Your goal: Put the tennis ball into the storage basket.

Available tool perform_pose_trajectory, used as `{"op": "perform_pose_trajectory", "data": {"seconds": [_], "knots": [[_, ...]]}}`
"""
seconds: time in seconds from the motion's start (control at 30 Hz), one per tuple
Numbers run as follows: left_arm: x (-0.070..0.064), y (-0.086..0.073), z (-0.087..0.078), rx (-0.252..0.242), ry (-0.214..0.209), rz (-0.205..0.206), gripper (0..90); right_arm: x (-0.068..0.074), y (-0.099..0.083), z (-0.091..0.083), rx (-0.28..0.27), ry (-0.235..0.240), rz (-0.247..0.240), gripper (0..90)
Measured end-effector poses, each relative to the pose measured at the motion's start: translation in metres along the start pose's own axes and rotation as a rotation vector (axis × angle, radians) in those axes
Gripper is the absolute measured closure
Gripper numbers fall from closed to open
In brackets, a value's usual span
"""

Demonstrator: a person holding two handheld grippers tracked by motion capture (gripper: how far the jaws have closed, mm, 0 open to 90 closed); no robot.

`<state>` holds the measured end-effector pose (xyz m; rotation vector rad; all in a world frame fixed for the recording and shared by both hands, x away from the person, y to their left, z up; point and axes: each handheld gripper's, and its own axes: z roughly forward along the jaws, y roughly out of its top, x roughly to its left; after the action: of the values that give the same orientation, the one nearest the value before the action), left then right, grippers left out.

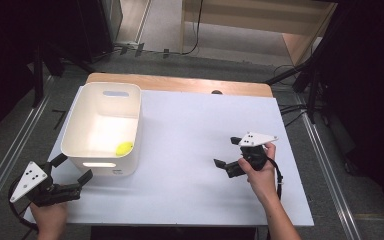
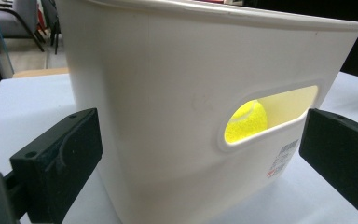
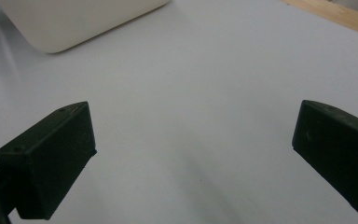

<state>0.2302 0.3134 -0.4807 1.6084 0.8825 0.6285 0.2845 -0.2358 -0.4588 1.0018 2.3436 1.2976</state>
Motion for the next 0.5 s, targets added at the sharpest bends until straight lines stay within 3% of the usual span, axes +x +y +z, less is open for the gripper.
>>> {"op": "perform_pose_trajectory", "data": {"seconds": [0.5], "knots": [[-0.001,0.0,0.001,0.007,0.007,0.005,0.0,-0.011,-0.03,-0.022,-0.07,-0.023,0.049,0.0]]}}
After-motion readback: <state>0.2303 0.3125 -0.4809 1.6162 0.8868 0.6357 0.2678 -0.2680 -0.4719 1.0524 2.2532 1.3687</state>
